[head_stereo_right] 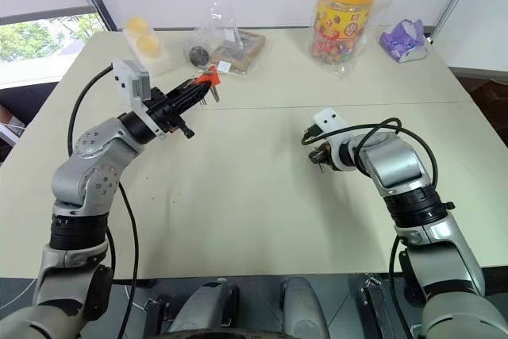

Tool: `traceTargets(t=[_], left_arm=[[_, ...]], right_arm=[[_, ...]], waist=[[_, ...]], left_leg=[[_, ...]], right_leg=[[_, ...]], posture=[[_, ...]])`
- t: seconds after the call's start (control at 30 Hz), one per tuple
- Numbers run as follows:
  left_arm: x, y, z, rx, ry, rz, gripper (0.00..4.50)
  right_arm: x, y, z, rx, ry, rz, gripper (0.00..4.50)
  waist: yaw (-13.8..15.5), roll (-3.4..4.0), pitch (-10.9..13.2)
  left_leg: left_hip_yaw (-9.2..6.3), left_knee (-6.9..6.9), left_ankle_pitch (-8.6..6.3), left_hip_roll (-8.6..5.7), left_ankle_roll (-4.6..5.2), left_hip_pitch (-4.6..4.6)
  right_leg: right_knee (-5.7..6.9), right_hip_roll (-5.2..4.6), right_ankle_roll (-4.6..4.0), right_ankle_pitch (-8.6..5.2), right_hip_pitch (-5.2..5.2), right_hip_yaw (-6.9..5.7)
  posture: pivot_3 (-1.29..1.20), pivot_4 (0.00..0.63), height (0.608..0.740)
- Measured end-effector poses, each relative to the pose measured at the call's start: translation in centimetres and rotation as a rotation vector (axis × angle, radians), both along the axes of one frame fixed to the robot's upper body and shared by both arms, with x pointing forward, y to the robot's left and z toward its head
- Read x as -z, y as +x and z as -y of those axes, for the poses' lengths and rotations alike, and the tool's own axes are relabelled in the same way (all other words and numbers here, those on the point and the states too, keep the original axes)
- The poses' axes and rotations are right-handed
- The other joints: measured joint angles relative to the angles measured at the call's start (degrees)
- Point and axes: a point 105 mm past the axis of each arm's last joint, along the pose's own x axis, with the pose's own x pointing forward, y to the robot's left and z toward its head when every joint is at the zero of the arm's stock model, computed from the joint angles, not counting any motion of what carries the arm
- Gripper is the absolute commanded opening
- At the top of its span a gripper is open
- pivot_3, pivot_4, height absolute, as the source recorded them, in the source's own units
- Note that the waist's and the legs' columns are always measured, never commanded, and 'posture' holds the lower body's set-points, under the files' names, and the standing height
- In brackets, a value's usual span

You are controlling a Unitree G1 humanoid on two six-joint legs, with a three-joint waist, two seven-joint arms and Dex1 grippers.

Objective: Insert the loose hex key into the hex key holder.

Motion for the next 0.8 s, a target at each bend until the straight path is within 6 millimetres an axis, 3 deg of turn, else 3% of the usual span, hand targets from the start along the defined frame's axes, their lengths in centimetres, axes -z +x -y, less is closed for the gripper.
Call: traceTargets(t=[0.2,0.3,0.4,0.6,0.8], left_arm=[[0.0,0.0,-0.1,-0.003,0.002,0.0,0.0],[0.1,0.0,0.0,0.003,0.008,-0.006,0.0],[0.3,-0.2,0.2,0.03,0.015,-0.026,0.0],[0.6,-0.4,0.8,0.075,0.026,-0.048,0.0],[0.2,-0.1,1.4,0.1,0.035,-0.041,0.0]], right_arm=[[0.0,-0.2,-0.4,-0.074,-0.05,0.035,0.04],[-0.7,-0.1,-1.9,-0.158,-0.027,0.148,0.04],[-4.7,1.5,-4.7,-0.196,0.12,0.467,0.04],[-13.4,3.5,-5.7,-0.045,0.414,0.886,0.04],[-17.5,2.2,-9.2,-0.059,0.755,1.045,0.04]], waist=[[0.04,0.0,0.0],[-0.04,0.0,0.0],[-0.25,0.0,0.0],[-0.09,0.0,0.0],[-0.4,0.02,-0.01]], left_leg=[[0.0,0.0,0.0,0.0,0.0,0.0],[0.02,-0.01,0.0,0.0,0.0,0.0],[0.06,-0.02,0.01,0.01,-0.01,0.01],[0.02,-0.01,0.01,0.0,-0.03,0.01],[0.0,-0.03,0.02,0.01,-0.04,0.01]], right_leg=[[0.0,0.0,0.0,0.0,-0.01,0.0],[0.01,0.0,0.0,0.0,-0.02,0.0],[0.12,0.03,0.0,0.0,-0.09,0.01],[0.13,0.04,0.0,0.0,-0.1,0.0],[0.16,0.06,0.0,0.0,-0.12,-0.01]], posture=[[0.0,0.15,0.74],[0.0,0.15,0.74],[0.0,0.15,0.74],[0.0,0.15,0.74],[0.0,0.15,0.74]])
